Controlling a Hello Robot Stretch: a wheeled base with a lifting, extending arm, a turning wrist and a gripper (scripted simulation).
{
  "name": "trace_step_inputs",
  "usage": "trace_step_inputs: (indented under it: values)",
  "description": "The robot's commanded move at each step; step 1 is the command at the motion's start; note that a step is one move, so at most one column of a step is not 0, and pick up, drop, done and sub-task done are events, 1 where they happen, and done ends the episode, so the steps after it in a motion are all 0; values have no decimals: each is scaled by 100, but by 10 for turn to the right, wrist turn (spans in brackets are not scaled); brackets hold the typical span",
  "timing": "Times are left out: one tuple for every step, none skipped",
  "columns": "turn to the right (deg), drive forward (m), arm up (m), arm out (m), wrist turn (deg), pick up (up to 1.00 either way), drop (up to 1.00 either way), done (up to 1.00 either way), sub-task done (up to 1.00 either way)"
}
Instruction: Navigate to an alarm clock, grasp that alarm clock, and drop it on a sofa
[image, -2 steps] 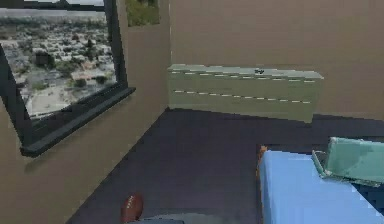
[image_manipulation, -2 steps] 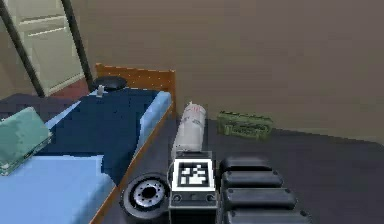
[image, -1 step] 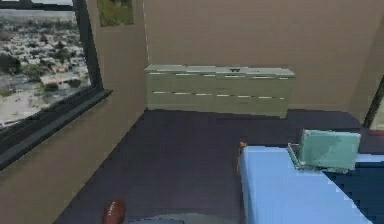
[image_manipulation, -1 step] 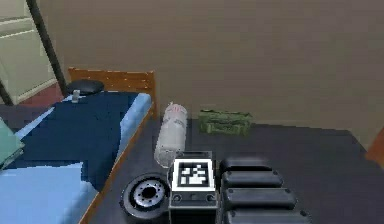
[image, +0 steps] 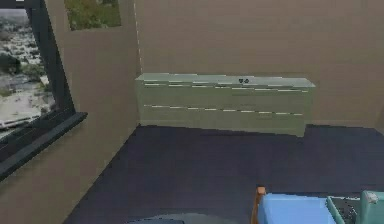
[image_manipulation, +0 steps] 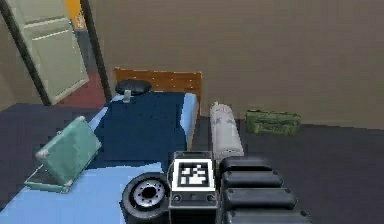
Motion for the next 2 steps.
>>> trace_step_inputs:
  values:
    - [-30, 0, 0, 0, 0, 0, 0, 0, 0]
    - [90, 0, 0, 0, 0, 0, 0, 0, 0]
